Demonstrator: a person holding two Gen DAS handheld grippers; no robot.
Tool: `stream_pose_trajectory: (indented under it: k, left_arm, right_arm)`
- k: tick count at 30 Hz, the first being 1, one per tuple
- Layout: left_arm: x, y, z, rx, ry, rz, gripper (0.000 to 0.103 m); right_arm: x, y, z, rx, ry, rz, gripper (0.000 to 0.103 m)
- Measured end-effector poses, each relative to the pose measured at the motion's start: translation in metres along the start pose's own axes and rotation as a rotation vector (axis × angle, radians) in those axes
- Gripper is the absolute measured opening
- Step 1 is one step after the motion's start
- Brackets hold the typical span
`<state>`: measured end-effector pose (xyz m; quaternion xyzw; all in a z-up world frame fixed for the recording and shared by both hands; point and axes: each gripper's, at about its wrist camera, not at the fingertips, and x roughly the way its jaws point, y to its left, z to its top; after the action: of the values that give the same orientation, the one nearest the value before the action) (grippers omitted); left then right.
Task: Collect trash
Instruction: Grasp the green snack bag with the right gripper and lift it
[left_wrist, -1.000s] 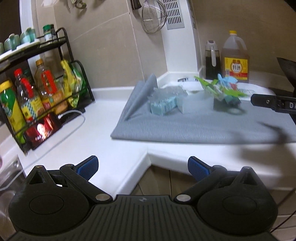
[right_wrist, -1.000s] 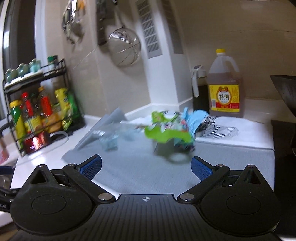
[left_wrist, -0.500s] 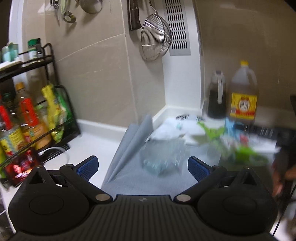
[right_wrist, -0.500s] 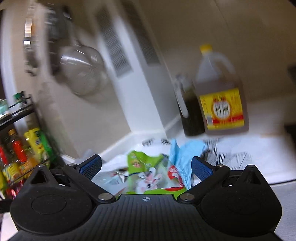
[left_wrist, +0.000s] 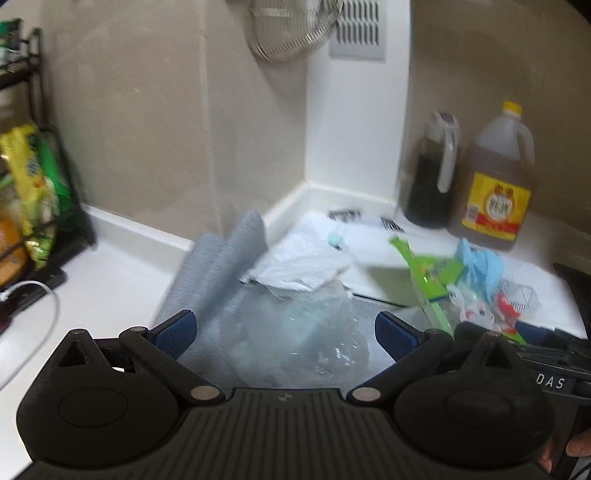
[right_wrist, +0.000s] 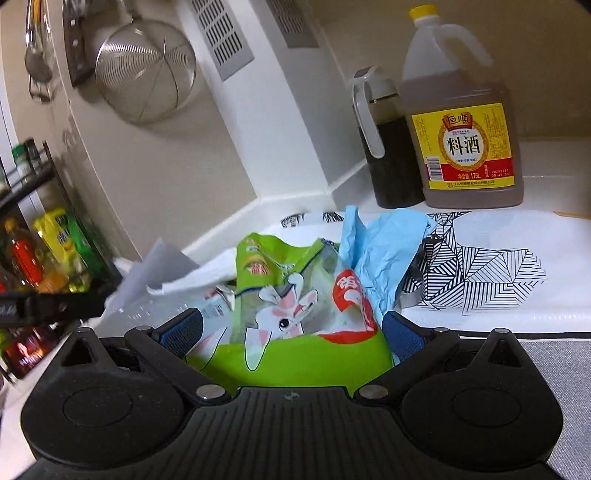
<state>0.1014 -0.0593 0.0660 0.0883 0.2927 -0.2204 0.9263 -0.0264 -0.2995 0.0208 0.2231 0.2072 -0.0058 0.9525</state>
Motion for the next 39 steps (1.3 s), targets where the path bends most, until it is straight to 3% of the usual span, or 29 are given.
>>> stream_pose_trajectory:
  k: [7,9,10,11,12,13,14,17,25,39]
  left_arm:
    - [0.021,-0.013,-0.003,0.037,0.032,-0.029,0.103]
    - [0.025,-0.018,-0.004,0.056,0.052,-0.037,0.102]
    - [0.025,-0.021,-0.003,0.066,0.052,-0.016,0.092]
    - [0.025,-0.022,-0.004,0.074,0.049,0.002,0.06]
    - [0.025,-0.023,-0.003,0.074,0.06,-0.003,0.044]
    - [0.026,-0.021,-0.002,0.057,0.079,-0.023,0.024]
    - [0.025,-0.017,-0.002,0.032,0.085,-0.04,0.012]
    - [0.015,-0.013,-0.002,0.013,0.061,-0.039,0.003]
    - [-0.036,-0.006,0.002,-0.026,-0.039,-0.085,0.002]
    - [-0.126,0.012,-0.023,-0.029,-0.149,-0.109,0.002]
  right_arm:
    - [0.002,0.002,-0.002,-0.03,-0.013,-0.012,0.103]
    - [0.003,0.004,-0.003,-0.059,0.002,-0.002,0.094]
    - [0.003,0.005,-0.003,-0.077,0.005,-0.008,0.07]
    - [0.003,0.007,-0.004,-0.094,0.009,-0.015,0.034]
    - [0.003,0.008,-0.004,-0.103,0.008,-0.02,0.02]
    - [0.001,0.007,-0.004,-0.102,-0.003,-0.018,0.015]
    - [-0.002,0.006,-0.004,-0.098,-0.02,-0.012,0.014]
    - [-0.012,0.007,-0.001,-0.1,-0.082,-0.002,0.011]
    - [-0.042,0.007,0.006,-0.101,-0.297,0.055,0.01]
    - [-0.046,0.004,0.004,-0.086,-0.33,0.073,0.01]
